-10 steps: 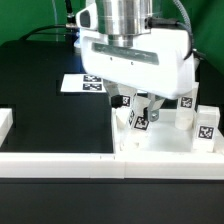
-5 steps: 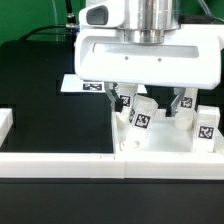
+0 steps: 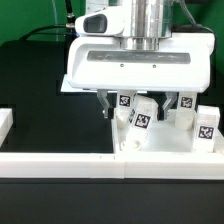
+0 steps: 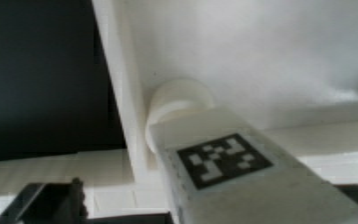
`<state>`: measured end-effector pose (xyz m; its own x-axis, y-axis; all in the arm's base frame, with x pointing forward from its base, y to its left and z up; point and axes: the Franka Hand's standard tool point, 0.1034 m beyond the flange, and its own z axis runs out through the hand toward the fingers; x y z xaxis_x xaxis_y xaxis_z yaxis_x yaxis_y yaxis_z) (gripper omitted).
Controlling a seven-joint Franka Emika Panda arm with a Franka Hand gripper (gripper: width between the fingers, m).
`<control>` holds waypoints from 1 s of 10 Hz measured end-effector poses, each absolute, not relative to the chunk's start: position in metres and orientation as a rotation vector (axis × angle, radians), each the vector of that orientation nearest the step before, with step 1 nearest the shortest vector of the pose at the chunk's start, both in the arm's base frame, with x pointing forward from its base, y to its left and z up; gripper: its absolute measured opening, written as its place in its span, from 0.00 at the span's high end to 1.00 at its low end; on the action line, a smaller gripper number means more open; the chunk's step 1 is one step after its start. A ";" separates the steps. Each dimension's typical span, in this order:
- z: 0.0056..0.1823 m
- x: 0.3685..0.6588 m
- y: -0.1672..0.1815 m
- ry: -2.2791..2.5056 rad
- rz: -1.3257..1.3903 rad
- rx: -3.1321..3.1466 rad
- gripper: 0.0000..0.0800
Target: Assemble square table
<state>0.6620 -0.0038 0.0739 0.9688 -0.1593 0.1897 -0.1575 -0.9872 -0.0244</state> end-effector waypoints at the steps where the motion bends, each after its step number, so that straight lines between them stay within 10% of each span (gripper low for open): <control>1: 0.074 0.662 -0.004 0.270 -0.300 -3.105 0.20; 3: 0.074 0.662 -0.003 0.416 -0.298 -3.077 0.63; 10: 0.072 0.669 -0.009 1.436 -0.113 -2.706 0.65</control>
Offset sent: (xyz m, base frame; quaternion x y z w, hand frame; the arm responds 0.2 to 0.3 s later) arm 0.0000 0.0000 0.0000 0.0000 0.0000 0.1296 0.9916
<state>0.6689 -0.0090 0.0715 0.5590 -0.8286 0.0293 -0.8231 -0.5588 -0.1014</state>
